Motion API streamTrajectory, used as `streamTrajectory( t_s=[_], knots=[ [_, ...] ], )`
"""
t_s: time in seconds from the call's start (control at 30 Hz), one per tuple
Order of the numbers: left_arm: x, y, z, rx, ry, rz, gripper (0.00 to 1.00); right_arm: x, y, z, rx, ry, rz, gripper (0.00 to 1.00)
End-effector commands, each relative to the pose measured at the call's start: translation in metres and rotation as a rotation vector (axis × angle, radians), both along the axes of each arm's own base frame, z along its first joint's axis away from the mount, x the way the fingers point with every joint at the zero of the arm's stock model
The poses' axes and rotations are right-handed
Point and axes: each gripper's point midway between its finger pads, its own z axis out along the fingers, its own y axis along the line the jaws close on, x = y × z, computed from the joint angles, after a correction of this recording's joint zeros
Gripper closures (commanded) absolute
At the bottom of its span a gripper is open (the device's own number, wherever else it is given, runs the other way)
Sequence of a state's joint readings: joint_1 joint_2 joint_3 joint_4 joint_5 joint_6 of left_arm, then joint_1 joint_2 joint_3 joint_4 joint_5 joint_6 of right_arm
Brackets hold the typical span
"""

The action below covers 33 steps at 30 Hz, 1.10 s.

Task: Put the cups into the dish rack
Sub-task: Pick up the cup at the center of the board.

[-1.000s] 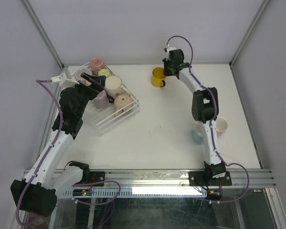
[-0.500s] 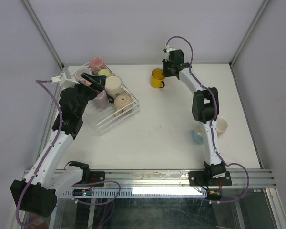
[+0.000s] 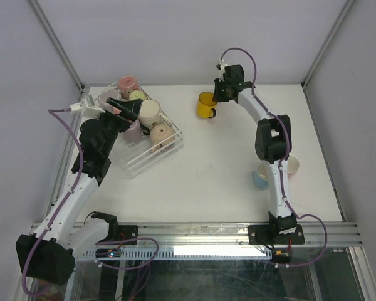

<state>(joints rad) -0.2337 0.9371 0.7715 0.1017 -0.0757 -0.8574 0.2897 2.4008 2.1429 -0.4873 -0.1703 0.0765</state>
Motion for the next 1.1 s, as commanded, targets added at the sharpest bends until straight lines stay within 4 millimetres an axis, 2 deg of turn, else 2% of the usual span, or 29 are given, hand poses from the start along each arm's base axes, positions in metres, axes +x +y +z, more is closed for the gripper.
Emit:
streamTrajectory(
  t_s=[0.0, 0.27, 0.4, 0.5, 0.7, 0.8, 0.83, 0.93, 1.07],
  knots=[
    [-0.006, -0.013, 0.046, -0.093, -0.168, -0.086, 0.01, -0.001, 0.008, 0.143, 0.179, -0.228, 0.021, 1.0],
    [-0.007, -0.039, 0.077, -0.154, -0.277, -0.239, 0.01, -0.02, -0.01, 0.205, 0.295, -0.274, 0.02, 1.0],
    [-0.006, -0.057, 0.09, -0.189, -0.326, -0.348, 0.01, -0.032, -0.02, 0.25, 0.376, -0.33, 0.067, 1.0],
    [-0.005, -0.074, 0.102, -0.205, -0.358, -0.452, 0.01, -0.045, -0.027, 0.29, 0.463, -0.402, 0.125, 1.0],
    [-0.011, -0.119, 0.127, -0.209, -0.496, -0.62, 0.06, -0.077, -0.05, 0.39, 0.732, -0.578, 0.212, 1.0],
    [-0.014, -0.143, 0.139, -0.219, -0.549, -0.69, 0.06, -0.096, -0.052, 0.428, 0.864, -0.596, 0.248, 1.0],
    [-0.016, -0.151, 0.148, -0.221, -0.572, -0.712, 0.06, -0.102, -0.052, 0.437, 0.884, -0.609, 0.261, 1.0],
    [-0.014, -0.176, 0.152, -0.238, -0.588, -0.777, 0.06, -0.12, -0.05, 0.46, 0.949, -0.623, 0.296, 1.0],
    [-0.02, -0.196, 0.164, -0.3, -0.644, -0.822, 0.06, -0.137, -0.049, 0.479, 0.993, -0.645, 0.326, 1.0]
  ],
)
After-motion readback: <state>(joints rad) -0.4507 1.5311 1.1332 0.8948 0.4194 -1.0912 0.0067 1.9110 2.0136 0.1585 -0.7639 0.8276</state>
